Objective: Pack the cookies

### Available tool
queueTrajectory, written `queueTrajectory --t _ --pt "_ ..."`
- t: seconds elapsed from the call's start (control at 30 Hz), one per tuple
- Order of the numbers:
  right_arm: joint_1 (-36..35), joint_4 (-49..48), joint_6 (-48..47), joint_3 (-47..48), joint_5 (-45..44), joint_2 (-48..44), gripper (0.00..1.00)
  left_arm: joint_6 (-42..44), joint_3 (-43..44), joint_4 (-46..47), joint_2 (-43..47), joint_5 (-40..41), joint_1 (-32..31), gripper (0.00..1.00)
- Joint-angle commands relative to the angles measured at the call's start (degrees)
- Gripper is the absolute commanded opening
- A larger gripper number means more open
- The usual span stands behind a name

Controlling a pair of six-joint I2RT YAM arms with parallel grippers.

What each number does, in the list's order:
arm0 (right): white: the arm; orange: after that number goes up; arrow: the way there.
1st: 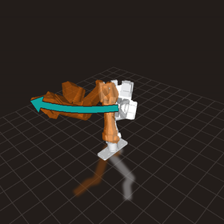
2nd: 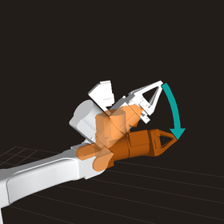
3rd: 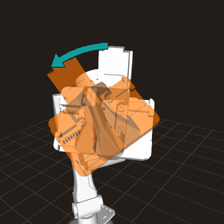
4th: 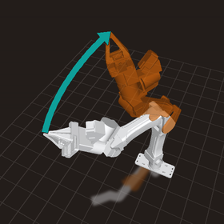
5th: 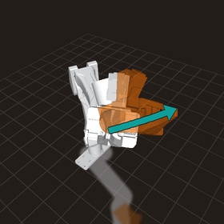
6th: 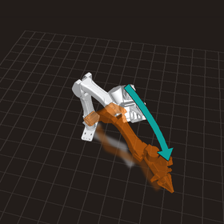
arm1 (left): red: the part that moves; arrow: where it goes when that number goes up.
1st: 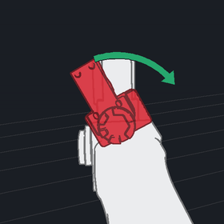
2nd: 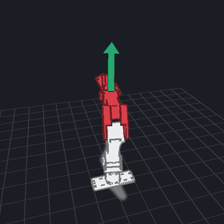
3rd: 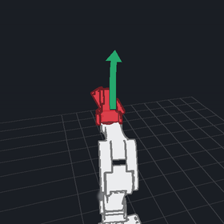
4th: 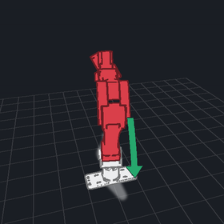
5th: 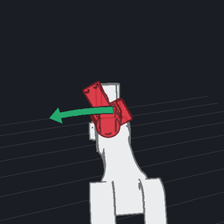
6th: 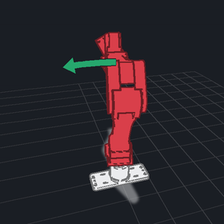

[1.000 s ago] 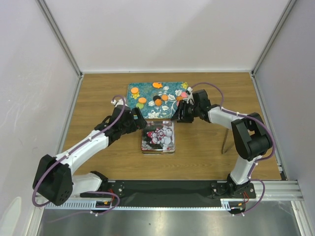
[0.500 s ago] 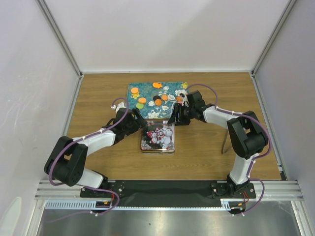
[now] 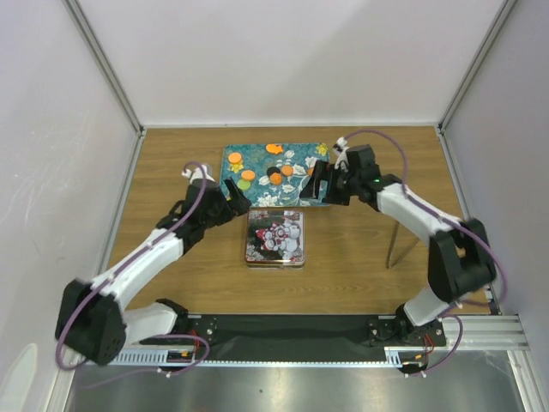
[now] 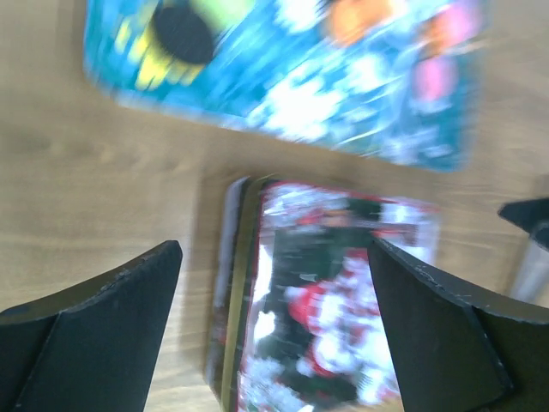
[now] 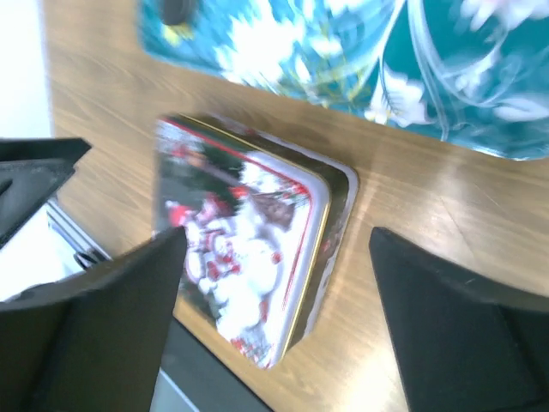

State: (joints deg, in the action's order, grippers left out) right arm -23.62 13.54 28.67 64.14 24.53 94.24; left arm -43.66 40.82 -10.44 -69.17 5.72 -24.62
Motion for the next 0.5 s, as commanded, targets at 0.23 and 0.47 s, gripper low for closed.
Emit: queueTrajectory --t 0.23,0.47 --pt "3.23 5.96 0.60 -7.08 -15.12 -32.52 1.00 18.60 9.72 -17.06 22.13 -7.99 -0.16 1.00" --pt "3.23 11.06 0.60 -13.15 -22.68 -44.48 1.00 22.74 5.06 -17.60 31.01 -9.94 -0.16 1.00"
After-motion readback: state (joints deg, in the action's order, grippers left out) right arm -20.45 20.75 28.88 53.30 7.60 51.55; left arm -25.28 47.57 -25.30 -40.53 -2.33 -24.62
